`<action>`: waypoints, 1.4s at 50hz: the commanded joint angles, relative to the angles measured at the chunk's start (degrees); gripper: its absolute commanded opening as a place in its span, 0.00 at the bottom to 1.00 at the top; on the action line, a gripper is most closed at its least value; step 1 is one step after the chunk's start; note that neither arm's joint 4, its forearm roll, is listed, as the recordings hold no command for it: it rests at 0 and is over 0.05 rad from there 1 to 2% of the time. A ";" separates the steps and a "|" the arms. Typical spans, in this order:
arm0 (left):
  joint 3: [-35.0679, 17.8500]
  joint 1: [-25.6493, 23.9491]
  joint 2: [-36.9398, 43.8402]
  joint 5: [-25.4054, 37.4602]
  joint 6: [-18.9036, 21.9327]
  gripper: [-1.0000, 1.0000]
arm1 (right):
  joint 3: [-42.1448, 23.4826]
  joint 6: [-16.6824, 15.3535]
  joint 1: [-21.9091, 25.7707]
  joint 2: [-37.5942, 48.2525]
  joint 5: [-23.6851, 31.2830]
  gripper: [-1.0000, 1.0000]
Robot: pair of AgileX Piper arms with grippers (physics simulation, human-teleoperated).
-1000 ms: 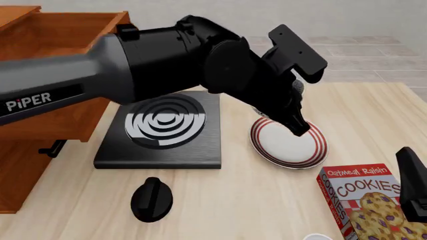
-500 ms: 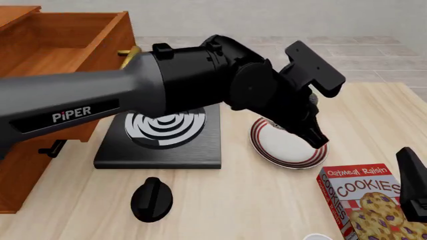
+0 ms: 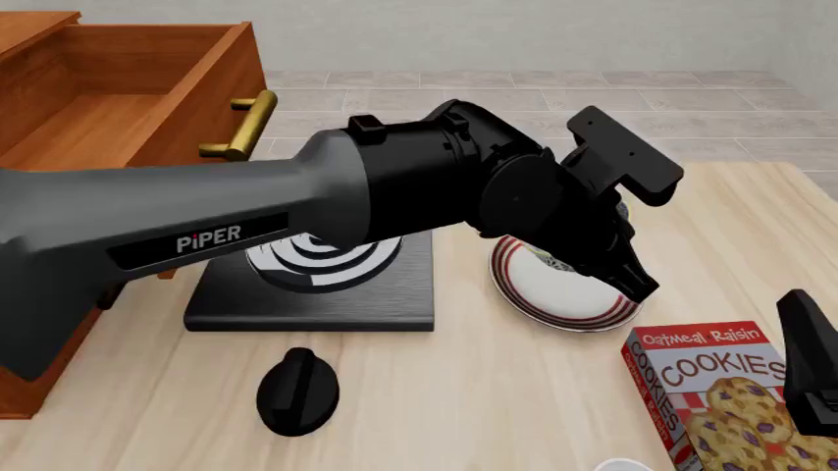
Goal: Pick the akita bowl in the top layer of the wooden cabinet and place it on the plate.
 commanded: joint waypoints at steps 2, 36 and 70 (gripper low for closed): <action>-1.20 0.11 1.85 -1.16 -2.02 0.00 | -0.05 0.04 -0.04 0.00 0.03 1.00; -4.53 0.79 9.02 -4.02 -4.44 0.00 | -0.23 0.30 -0.27 0.00 0.39 1.00; -7.13 1.88 13.32 -6.93 -5.13 0.00 | -0.40 0.79 -0.50 0.00 0.45 1.00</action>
